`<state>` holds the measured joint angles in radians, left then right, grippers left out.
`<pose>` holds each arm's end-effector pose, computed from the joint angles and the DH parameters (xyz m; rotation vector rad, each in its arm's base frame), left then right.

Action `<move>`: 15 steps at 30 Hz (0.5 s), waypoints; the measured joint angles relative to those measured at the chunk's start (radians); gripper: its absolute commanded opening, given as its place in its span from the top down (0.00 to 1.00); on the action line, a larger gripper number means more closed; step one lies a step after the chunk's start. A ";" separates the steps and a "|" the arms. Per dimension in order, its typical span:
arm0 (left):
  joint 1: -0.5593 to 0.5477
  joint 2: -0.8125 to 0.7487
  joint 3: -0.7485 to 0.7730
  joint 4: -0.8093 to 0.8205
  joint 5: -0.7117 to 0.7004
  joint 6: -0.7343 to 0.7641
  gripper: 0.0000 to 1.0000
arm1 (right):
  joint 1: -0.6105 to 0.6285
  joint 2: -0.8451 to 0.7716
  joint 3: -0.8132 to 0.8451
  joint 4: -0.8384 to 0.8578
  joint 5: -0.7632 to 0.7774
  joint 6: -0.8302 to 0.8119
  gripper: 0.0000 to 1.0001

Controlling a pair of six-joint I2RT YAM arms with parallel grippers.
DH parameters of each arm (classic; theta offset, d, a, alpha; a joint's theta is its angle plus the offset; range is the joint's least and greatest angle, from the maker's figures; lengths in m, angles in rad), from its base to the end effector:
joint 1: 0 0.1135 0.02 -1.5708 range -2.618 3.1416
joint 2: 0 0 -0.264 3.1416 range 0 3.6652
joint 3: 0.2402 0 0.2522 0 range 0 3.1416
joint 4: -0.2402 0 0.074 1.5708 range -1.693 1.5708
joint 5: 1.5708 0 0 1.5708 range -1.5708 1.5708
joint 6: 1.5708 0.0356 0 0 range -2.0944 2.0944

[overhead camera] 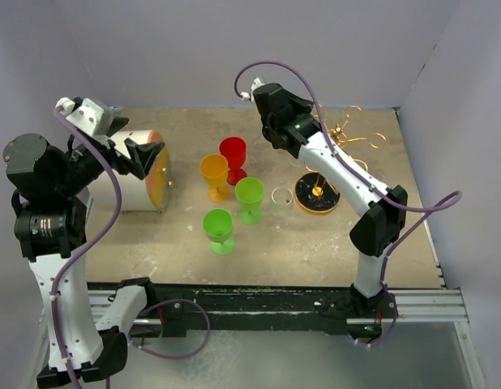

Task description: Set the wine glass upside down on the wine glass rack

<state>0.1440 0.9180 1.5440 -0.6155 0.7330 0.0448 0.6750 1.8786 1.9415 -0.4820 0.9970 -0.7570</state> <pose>0.1256 -0.0059 0.5164 0.4972 1.4982 -0.4222 0.3512 0.2428 0.4024 -0.7062 1.7875 -1.0338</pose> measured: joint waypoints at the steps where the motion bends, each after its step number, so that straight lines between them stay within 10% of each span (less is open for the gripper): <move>1: 0.000 0.000 0.000 0.000 0.000 0.000 0.01 | 0.000 0.000 0.006 -0.002 -0.005 0.004 0.72; 15: 0.000 0.000 -0.004 0.000 0.000 0.000 0.01 | 0.013 0.035 0.069 -0.047 -0.084 0.066 0.68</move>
<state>0.1440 0.9176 1.5398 -0.6151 0.7330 0.0452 0.6880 1.9137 2.0102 -0.5285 0.9131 -0.6907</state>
